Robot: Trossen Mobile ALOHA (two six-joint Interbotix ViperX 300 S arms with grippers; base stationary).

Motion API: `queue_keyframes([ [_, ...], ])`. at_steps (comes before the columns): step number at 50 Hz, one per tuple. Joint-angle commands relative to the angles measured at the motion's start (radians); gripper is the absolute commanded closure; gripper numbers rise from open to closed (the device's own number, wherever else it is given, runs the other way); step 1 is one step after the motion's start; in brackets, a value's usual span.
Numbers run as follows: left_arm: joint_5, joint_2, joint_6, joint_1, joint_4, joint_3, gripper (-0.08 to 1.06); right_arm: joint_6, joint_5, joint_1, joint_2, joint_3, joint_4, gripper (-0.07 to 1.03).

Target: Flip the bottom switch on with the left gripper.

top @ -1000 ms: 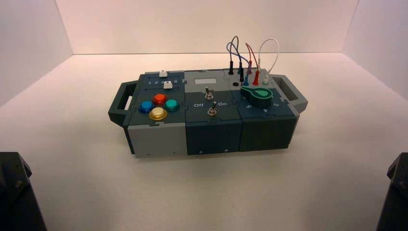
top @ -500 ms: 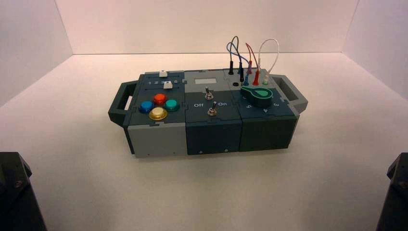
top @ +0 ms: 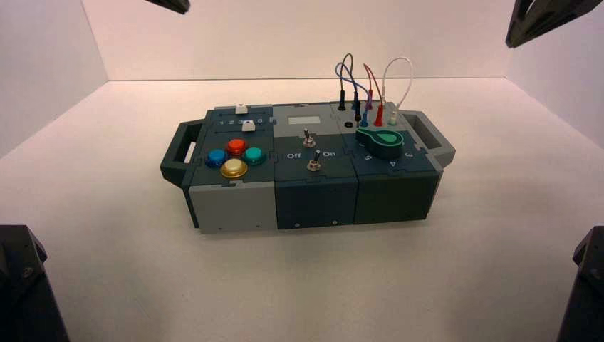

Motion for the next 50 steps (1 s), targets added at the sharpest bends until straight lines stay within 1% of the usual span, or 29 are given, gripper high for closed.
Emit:
queue_keyframes([
  [1,0.011,0.026,-0.002,-0.003,-0.017,-0.046,1.01,-0.005,0.006,0.034,0.026,-0.034,0.003,0.98],
  [11,0.061,0.107,-0.003,-0.015,-0.014,-0.080,1.01,0.000,0.023,0.109,0.115,-0.055,0.003,0.98],
  [12,0.069,0.120,-0.002,-0.020,-0.009,-0.084,1.01,0.002,0.021,0.112,0.120,-0.057,0.003,0.98],
  [15,0.095,0.152,-0.002,-0.040,-0.009,-0.098,1.01,0.002,0.021,0.130,0.153,-0.066,0.003,0.99],
  [18,0.121,0.189,-0.002,-0.057,-0.008,-0.117,1.01,0.008,0.020,0.144,0.173,-0.072,0.003,0.98],
  [21,0.147,0.235,-0.003,-0.080,-0.008,-0.138,1.01,0.009,0.012,0.150,0.189,-0.077,0.003,0.99],
  [24,0.166,0.276,-0.021,-0.100,-0.008,-0.160,1.01,0.011,0.008,0.152,0.199,-0.075,0.003,0.99],
  [29,0.169,0.328,-0.044,-0.123,-0.008,-0.187,1.01,0.011,0.005,0.152,0.221,-0.074,0.002,0.99],
  [32,0.169,0.350,-0.051,-0.133,-0.008,-0.201,1.01,0.009,0.000,0.152,0.232,-0.071,0.002,0.99],
  [39,0.166,0.387,-0.057,-0.153,-0.008,-0.235,1.01,0.006,-0.017,0.153,0.273,-0.067,0.002,0.99],
  [50,0.166,0.400,-0.061,-0.160,-0.008,-0.247,1.01,0.005,-0.054,0.164,0.325,-0.058,0.012,0.99],
])
